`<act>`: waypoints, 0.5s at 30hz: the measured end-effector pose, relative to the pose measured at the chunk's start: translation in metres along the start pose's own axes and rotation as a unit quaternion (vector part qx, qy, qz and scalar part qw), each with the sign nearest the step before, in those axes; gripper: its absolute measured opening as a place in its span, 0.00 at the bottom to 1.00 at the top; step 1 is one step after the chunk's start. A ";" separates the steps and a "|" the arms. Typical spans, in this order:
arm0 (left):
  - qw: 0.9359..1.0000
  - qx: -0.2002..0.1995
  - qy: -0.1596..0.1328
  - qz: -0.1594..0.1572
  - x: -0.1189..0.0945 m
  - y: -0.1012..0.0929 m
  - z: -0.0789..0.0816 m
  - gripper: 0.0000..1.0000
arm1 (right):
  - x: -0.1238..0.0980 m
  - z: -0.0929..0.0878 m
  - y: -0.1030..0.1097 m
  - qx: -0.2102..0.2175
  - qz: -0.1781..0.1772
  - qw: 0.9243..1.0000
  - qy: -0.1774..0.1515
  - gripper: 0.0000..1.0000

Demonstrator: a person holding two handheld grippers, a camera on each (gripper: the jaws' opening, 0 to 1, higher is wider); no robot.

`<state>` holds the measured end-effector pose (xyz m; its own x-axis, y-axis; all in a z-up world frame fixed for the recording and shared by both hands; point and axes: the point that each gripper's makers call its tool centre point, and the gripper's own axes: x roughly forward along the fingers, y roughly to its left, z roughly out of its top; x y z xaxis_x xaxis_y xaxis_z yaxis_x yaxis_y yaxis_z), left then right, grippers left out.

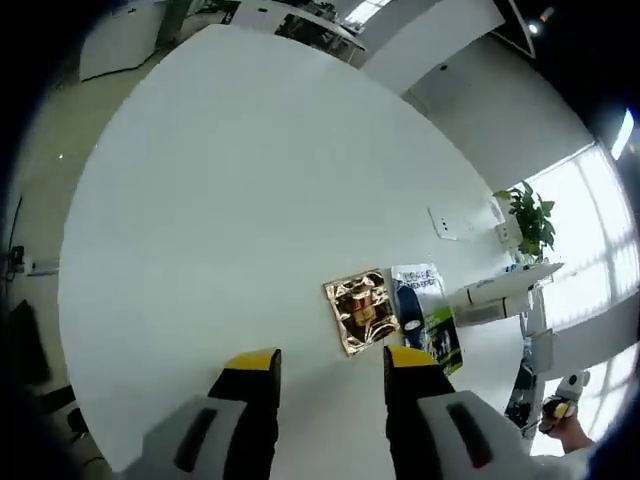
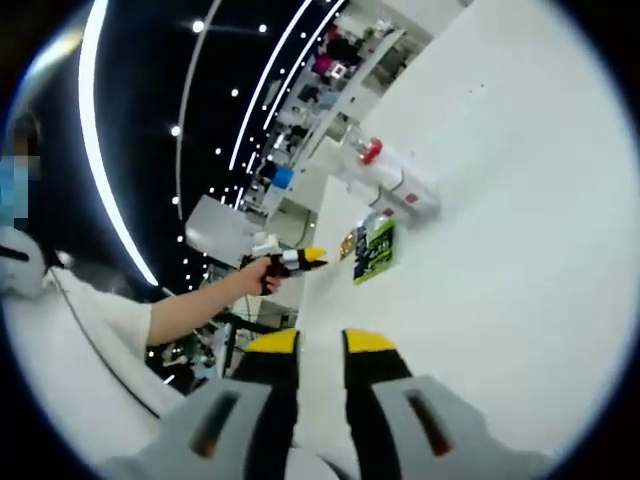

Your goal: Arrange the skincare products in the storage area until every visible bottle or jar stands upright without overlapping.

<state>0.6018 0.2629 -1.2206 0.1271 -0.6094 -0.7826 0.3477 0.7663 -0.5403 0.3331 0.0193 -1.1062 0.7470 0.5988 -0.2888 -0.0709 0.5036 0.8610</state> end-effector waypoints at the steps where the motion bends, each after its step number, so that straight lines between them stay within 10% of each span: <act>1: 1.000 0.019 -0.016 0.003 -0.008 -0.001 -0.005 0.46 | 0.002 -0.001 0.002 -0.003 0.004 1.000 0.004 0.15; 8: 0.986 0.156 -0.004 0.062 -0.053 0.019 -0.069 0.58 | 0.011 -0.020 0.022 -0.022 0.039 0.998 0.032 0.15; 15: 0.950 0.271 0.104 0.115 -0.082 0.064 -0.164 0.72 | 0.007 -0.044 0.035 -0.034 0.052 0.996 0.060 0.15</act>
<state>0.4614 0.3952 -1.2418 0.0908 -0.3411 -0.9356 0.7680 0.6221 -0.1523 0.3067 0.0680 -1.0966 0.6488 0.7183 -0.2514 -0.1917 0.4739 0.8595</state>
